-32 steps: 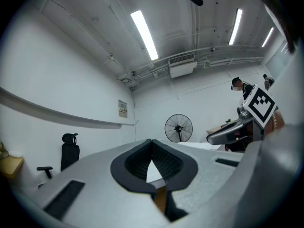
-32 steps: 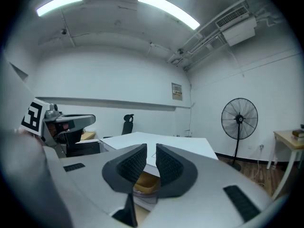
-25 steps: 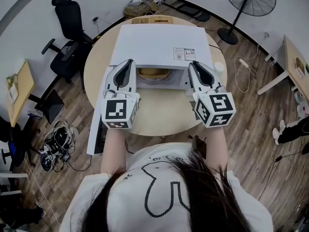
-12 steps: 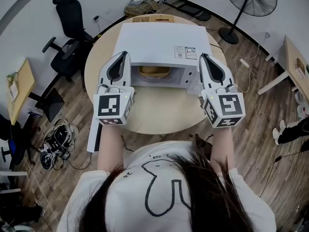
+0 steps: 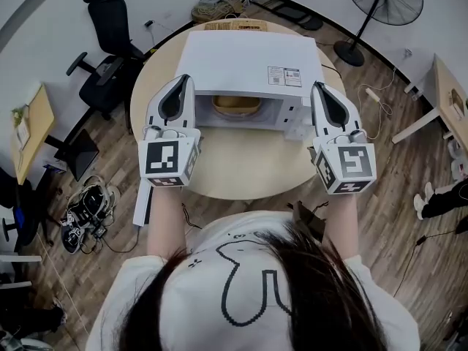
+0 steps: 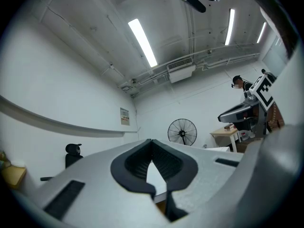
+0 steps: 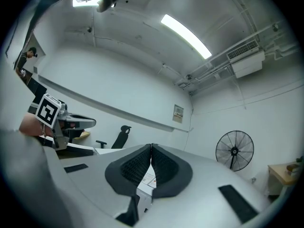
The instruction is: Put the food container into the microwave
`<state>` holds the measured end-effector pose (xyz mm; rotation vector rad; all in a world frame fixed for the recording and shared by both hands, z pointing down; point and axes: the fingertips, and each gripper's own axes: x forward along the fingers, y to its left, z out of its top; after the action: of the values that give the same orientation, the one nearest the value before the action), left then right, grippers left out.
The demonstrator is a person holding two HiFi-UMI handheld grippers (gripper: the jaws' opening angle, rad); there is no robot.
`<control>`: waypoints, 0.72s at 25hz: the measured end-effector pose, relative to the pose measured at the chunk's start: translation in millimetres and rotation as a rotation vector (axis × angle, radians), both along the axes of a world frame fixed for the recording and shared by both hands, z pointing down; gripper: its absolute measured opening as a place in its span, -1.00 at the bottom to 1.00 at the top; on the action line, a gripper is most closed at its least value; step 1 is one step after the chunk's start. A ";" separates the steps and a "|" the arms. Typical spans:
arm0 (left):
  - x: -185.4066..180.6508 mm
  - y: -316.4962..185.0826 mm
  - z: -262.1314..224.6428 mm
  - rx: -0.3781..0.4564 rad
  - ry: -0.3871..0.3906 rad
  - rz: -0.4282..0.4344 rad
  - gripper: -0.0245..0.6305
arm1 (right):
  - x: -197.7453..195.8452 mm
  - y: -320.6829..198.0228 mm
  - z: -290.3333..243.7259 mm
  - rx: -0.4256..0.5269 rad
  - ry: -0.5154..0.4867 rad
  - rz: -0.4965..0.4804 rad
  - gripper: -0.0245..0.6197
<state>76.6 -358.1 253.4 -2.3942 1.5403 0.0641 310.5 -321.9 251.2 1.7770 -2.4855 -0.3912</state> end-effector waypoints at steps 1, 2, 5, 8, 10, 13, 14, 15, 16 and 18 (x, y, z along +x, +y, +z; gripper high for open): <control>-0.2 0.6 -0.2 0.002 -0.001 0.001 -0.90 | -0.5 0.6 0.3 -0.001 -0.003 -0.002 -0.83; -0.4 1.3 -0.4 0.003 -0.001 0.002 -0.90 | -0.8 1.2 0.6 -0.003 -0.008 -0.004 -0.83; -0.8 2.9 -1.4 0.011 -0.001 0.002 -0.90 | -0.2 2.6 0.2 -0.003 -0.026 -0.009 -0.83; -1.4 4.1 -1.0 0.015 -0.001 -0.002 -0.90 | 0.0 3.8 0.2 -0.003 -0.027 -0.007 -0.83; -1.1 5.4 -0.5 0.015 -0.006 -0.002 -0.90 | -0.4 4.8 0.0 -0.003 -0.033 -0.008 -0.83; -0.7 6.6 -0.7 0.015 -0.012 0.001 -0.90 | -1.4 5.4 -0.9 -0.005 -0.045 -0.011 -0.83; -1.3 7.4 -1.1 0.017 -0.014 0.002 -0.90 | -2.3 5.9 -1.2 -0.005 -0.045 -0.012 -0.83; -2.2 8.3 -1.7 0.019 -0.016 0.001 -0.90 | -3.3 6.7 -1.4 -0.005 -0.043 -0.012 -0.83; -3.2 9.0 -2.4 0.023 -0.019 0.000 -0.90 | -4.1 7.4 -1.7 -0.005 -0.042 -0.011 -0.83; -4.6 9.9 -3.7 0.030 -0.027 -0.002 -0.90 | -4.7 8.2 -2.5 -0.004 -0.042 -0.008 -0.83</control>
<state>72.0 -348.1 249.7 -2.3606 1.5198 0.0536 305.8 -313.7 248.7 1.7926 -2.5207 -0.3523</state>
